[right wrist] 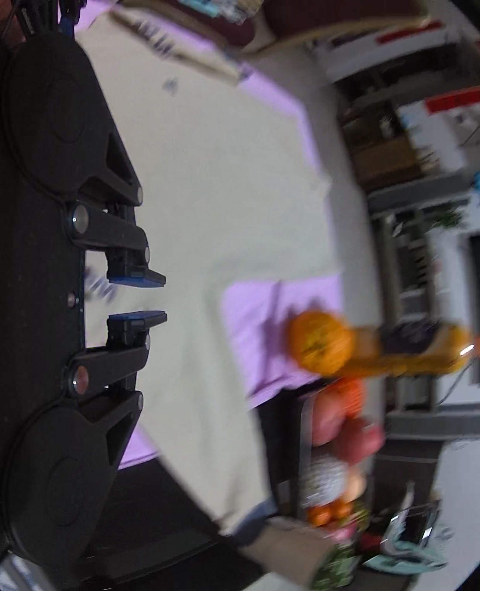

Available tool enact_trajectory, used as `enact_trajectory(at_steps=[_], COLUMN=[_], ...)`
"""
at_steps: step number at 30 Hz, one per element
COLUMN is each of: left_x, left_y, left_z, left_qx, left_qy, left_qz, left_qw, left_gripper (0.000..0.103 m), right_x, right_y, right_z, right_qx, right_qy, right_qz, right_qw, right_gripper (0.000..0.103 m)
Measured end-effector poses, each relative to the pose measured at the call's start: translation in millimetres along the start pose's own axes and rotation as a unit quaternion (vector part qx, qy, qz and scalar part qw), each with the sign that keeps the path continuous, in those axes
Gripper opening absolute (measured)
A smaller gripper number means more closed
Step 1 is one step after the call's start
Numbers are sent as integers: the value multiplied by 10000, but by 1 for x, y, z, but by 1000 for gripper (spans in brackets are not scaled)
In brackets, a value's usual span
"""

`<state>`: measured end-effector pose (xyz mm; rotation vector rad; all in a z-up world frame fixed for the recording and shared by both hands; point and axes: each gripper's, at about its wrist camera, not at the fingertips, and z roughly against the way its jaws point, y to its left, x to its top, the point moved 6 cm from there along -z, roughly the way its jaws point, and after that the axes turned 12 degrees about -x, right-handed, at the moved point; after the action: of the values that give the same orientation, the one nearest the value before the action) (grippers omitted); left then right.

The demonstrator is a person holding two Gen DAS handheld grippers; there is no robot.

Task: Fold clothes

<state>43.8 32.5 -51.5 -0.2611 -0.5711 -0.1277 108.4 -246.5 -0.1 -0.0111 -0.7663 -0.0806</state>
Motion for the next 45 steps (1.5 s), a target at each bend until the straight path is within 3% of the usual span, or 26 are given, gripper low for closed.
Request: enact_trajectory(at_steps=[3,5,9,14,17,21,23,25,28,31,33,35,39,42,45], left_x=[23,39,76,125,141,160,169,177,187,189,182,177,180,174,153], left_y=[26,50,102,140,150,144,147,150,158,165,167,170,157,129,104], left_z=[38,56,60,20,-8,-39,-56,-72,-95,-113,-123,-119,-62,-2,45], left_qx=[-26,61,285,170,140,360,402,437,537,572,671,819,775,242,-552], left_qy=[-649,-1022,-1327,-1271,-1117,-898,-773,-639,-482,-301,-42,-108,-947,-1766,-2401], left_qz=[265,421,755,937,906,320,241,198,252,384,472,546,790,937,1295], left_qw=[9975,9939,9879,9873,9895,9948,9959,9968,9971,9972,9966,9951,9893,9795,9605], left_gripper=[22,30,36,45,47,54,56,56,62,51,6,7,6,6,6], right_x=[34,49,70,88,75,58,49,40,42,42,39,38,42,48,51], right_y=[29,52,102,148,149,150,148,142,135,131,131,130,125,120,110], right_z=[27,38,44,27,-4,-45,-66,-86,-89,-85,-86,-87,-82,-71,-59], right_qx=[592,1022,1769,2083,2041,1984,1939,1880,1994,1936,1933,1920,1902,1957,2046], right_qy=[-364,-511,-714,-1013,-851,-633,-415,142,236,122,155,179,114,-65,-171], right_qz=[-9,-48,-35,248,341,466,469,263,178,224,228,233,167,62,-146], right_qw=[9976,9934,9816,9725,9746,9770,9790,9817,9795,9807,9808,9810,9815,9806,9786], right_gripper=[15,19,31,44,52,52,52,52,52,55,55,55,55,55,55])
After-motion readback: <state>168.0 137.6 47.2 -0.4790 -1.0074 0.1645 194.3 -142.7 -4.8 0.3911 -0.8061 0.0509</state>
